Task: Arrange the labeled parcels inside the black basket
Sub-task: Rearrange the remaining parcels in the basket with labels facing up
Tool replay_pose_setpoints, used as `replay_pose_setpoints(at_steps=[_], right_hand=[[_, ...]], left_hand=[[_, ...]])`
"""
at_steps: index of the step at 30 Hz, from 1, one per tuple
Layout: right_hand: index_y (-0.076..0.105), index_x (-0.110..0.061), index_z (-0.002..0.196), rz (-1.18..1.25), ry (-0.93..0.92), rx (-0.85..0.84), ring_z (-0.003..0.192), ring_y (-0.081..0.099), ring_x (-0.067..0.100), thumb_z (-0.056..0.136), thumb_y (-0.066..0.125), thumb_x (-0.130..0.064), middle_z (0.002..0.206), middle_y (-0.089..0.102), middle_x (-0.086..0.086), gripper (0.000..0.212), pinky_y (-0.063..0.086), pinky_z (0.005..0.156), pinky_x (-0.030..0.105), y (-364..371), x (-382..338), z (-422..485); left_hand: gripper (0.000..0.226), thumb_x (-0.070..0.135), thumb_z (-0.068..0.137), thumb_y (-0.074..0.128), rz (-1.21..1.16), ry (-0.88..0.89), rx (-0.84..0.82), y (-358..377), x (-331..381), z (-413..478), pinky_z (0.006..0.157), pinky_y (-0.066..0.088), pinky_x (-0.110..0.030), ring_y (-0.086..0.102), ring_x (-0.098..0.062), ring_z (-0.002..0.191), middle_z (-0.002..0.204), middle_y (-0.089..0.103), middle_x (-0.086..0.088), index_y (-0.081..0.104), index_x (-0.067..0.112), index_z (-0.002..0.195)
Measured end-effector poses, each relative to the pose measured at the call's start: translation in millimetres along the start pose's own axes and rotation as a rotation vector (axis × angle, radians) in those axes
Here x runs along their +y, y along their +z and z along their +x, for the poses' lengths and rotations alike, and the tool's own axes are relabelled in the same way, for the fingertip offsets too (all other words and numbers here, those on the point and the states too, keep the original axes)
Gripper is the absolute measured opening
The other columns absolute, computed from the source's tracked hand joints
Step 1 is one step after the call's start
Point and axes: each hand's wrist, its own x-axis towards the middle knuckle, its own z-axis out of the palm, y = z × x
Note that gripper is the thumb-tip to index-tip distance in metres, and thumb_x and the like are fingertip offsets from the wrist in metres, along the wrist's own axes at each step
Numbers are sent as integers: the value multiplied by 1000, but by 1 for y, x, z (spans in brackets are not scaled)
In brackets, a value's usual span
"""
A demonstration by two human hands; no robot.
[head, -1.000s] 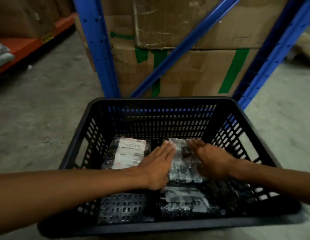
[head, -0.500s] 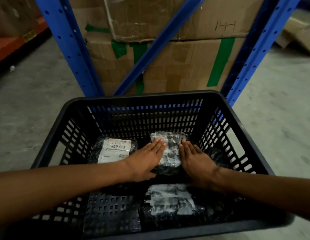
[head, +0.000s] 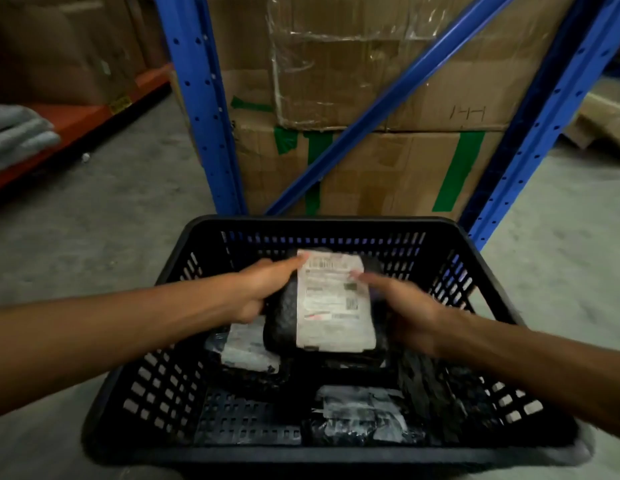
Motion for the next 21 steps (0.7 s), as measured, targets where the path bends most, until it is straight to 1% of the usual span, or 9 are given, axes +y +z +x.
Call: replay_pose_setpoints(at_steps=[3,6,9,11,12,14,15,18,21], right_hand=[[71,0,115,-44,51,6,74,79,25,85,76,-11,93,82,13,32,64,59,37,30,25,4],[72,-6,112,-62,26,3,82,78,24,86,76,-17,102,80,11,29,62,61,35,56,35,17],[74,-13,103,-52,-67,25,66,77,14,83,79,-26,90,80,2,24,58,48,23,83,34,37],[75,-14,104,-114,-143,76,71,77,12,81,80,-33,86,80,-3,31,61,56,24,98,33,53],[74,-15,110,-200,-179,98,80,78,15,80,79,-39,92,80,-2,38,63,68,29,105,34,62],[66,-15,126,-395,-188,84,108,71,27,80,74,-47,117,75,8,57,57,96,42,117,42,77],[58,-12,135,-408,-172,67,116,66,31,82,73,-46,126,70,11,65,53,102,46,123,48,82],[39,-8,146,-271,-193,103,119,64,32,86,73,-35,131,65,12,74,51,104,48,132,65,93],[43,-19,136,-108,-142,98,109,68,25,81,77,-34,120,69,2,66,56,97,45,128,69,95]], left_hand=[[54,33,86,72,62,-110,10,-11,-24,-6,95,57,-42,72,-29,106,119,73,-15,60,4,131],[63,27,79,80,75,-112,57,-35,-34,-6,81,61,-39,74,-29,100,115,74,-16,56,2,132],[55,26,79,80,52,-40,138,-62,-30,2,66,62,-32,75,-24,83,100,76,-13,64,0,124],[55,22,80,79,66,10,185,-74,-26,11,75,63,-36,74,-25,90,110,74,-14,62,-1,128],[57,20,80,79,118,31,193,-78,-26,15,78,61,-34,71,-25,97,119,72,-12,60,1,130],[55,14,80,78,292,63,160,-81,-28,19,79,56,-27,68,-23,104,123,68,-6,60,5,132],[56,10,80,77,399,72,133,-80,-33,21,86,54,-27,66,-23,111,127,67,-6,60,7,133],[64,11,78,73,713,104,124,-72,-46,28,102,49,-28,60,-22,124,137,61,-7,52,13,138],[80,18,84,67,841,98,138,-67,-49,34,112,40,-28,44,-26,140,155,39,-13,28,5,153]])
